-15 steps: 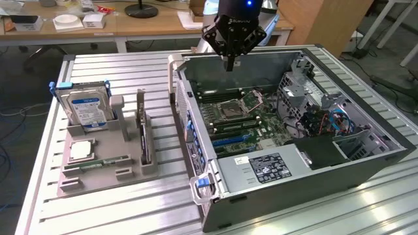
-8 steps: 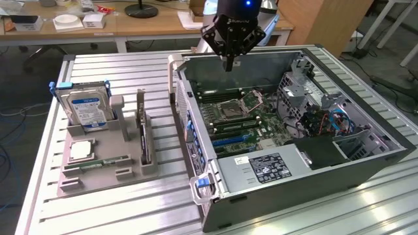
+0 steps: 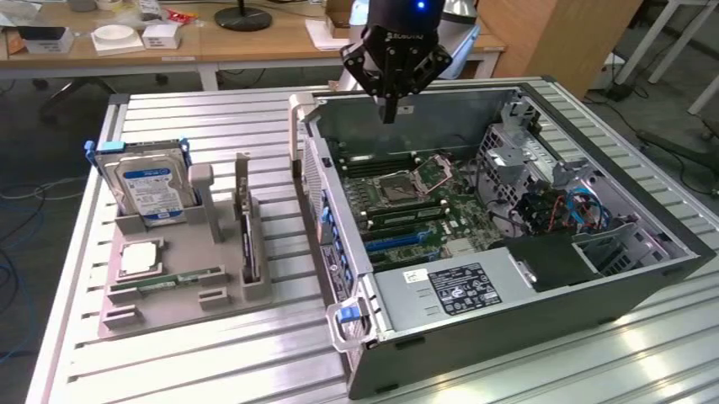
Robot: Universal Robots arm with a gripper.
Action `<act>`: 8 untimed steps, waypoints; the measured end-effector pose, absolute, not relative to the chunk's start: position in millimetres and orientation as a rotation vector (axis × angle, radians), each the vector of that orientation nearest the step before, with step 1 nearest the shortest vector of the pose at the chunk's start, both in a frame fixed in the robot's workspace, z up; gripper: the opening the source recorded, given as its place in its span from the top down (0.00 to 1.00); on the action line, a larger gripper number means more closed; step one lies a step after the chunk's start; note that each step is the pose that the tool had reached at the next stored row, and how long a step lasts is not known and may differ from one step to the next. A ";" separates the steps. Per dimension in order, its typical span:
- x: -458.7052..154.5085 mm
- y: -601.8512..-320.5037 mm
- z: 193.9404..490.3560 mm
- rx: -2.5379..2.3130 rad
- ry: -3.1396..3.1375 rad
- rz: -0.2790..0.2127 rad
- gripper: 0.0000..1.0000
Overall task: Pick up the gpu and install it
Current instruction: 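Reach for the gpu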
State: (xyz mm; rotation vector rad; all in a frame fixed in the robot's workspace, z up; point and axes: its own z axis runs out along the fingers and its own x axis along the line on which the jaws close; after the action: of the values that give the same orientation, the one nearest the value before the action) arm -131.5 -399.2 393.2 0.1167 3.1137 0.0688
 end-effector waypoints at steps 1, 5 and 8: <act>-132.7 -399.2 393.2 0.117 3.114 0.069 0.90; -137.7 -399.3 393.2 0.117 3.114 0.069 0.90; -141.5 -399.4 393.1 0.117 3.114 0.069 0.90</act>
State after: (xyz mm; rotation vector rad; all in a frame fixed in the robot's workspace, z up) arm -141.5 -399.4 393.1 0.1165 3.1137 0.0689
